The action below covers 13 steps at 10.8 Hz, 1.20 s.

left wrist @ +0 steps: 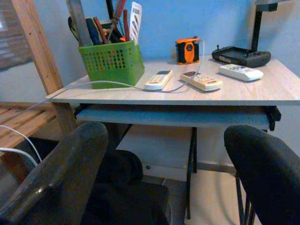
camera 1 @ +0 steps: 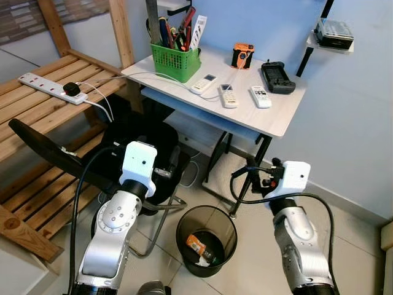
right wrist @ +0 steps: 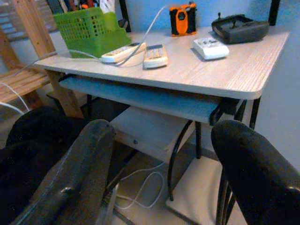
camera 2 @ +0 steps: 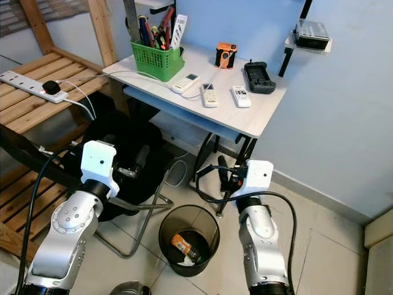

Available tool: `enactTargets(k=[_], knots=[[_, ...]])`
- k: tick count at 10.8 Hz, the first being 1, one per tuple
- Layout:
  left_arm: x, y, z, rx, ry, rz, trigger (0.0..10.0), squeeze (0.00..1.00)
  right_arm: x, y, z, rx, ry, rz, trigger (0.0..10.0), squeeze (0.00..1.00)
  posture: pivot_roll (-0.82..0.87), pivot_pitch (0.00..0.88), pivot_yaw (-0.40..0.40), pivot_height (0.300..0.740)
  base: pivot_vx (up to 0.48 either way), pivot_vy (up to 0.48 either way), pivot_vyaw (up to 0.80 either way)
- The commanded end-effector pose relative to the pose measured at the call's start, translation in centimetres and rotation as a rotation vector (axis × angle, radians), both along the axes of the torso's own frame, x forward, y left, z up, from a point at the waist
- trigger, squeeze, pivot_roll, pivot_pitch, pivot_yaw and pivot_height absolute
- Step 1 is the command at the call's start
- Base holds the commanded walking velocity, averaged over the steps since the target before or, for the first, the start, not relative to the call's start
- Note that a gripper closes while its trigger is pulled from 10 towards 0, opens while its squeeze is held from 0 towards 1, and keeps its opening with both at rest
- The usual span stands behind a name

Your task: Clean up the room

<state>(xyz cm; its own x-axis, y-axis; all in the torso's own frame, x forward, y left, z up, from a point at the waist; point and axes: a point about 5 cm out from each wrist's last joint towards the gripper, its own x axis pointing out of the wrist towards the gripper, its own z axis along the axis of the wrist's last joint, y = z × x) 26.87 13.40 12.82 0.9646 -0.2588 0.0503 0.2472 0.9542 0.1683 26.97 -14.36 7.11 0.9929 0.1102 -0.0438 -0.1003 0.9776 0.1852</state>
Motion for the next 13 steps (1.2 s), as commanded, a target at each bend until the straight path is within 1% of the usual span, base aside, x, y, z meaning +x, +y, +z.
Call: enactTargets(k=[1,3,13], knots=[[0.21,-0.11,0.02,0.002,-0.006,0.001,10.0,0.00,0.24,0.20,0.09,0.005,0.005,0.010,10.0,0.00,0.08,0.000,0.000,0.740,0.000,0.000,0.00],[0.27,-0.31,0.00,0.015,-0.014,-0.006,10.0,0.00,0.30,0.24,0.06,0.010,0.008,0.008,10.0,0.00,0.08,0.000,0.003,0.740,0.000,0.000,0.00],[0.57,-0.70,0.05,0.027,-0.034,-0.007,10.0,0.00,0.63,0.05,0.09,0.012,0.008,0.000,10.0,0.00,0.08,0.000,0.002,0.740,-0.294,0.000,0.00]])
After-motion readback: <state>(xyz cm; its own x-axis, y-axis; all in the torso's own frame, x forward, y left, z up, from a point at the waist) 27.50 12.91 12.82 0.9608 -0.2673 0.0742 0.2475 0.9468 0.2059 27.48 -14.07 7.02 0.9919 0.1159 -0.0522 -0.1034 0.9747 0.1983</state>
